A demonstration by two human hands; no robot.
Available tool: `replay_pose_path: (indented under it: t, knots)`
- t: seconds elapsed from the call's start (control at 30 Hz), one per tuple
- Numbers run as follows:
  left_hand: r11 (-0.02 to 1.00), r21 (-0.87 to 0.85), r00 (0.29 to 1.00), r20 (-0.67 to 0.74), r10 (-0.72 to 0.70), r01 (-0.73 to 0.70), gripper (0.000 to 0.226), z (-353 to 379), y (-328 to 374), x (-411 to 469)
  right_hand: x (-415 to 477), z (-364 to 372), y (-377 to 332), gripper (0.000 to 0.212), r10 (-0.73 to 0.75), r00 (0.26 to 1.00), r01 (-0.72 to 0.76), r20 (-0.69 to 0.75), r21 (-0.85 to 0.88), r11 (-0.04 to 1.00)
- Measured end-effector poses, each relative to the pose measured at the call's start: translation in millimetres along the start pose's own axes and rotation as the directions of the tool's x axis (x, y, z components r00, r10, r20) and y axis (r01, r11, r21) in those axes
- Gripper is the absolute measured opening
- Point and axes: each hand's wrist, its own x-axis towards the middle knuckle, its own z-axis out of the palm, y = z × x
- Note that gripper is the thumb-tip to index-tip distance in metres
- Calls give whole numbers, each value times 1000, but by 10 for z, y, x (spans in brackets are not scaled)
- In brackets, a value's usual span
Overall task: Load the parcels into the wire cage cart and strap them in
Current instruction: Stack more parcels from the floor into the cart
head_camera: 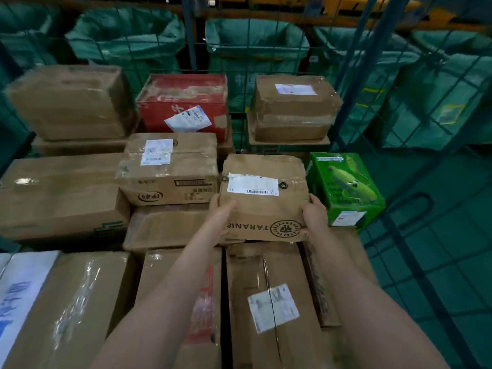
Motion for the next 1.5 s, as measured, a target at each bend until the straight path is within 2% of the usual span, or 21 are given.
replay_pose_path:
  t: [0.07,0.2,0.33,0.47,0.63,0.7,0.8,1.07,1.23,1.37,1.5]
  knots:
    - [1000,-23,1000,-11,11,-11,58,39,47,161,222,122,-7,47,-26,1000,27,9,-20,999]
    - [996,-91,996,-91,-13,4,63,162,122,389,617,391,-24,63,-41,996,45,74,-51,998]
    - [986,-166,983,-180,-32,1,104,318,174,640,862,558,-106,64,-42,992,51,119,-77,996]
    - [968,-244,967,-256,-3,-62,105,442,233,774,1101,601,-126,68,-43,972,58,231,-55,997]
    - [974,-209,949,-315,18,-88,88,513,207,763,1094,470,-147,79,-28,947,54,320,-72,996]
    - [981,-187,943,-331,-12,-53,90,515,187,707,1051,440,-145,78,-25,956,50,293,-80,996]
    - [982,-182,936,-353,-19,-49,78,531,203,545,963,400,-134,73,-65,965,92,253,-99,991]
    - [987,-130,935,-352,41,-92,65,591,243,201,605,152,-173,65,-83,984,109,157,-166,980]
    - [981,-161,941,-335,51,-111,63,649,184,-158,281,40,-186,58,-124,982,142,144,-123,982]
    - [978,-186,951,-308,32,-93,49,567,75,-488,-7,-25,-137,51,-140,979,155,150,-88,984]
    - [935,-349,965,-259,-34,-60,29,401,-129,-830,-316,-57,-115,42,-149,962,179,227,-117,977]
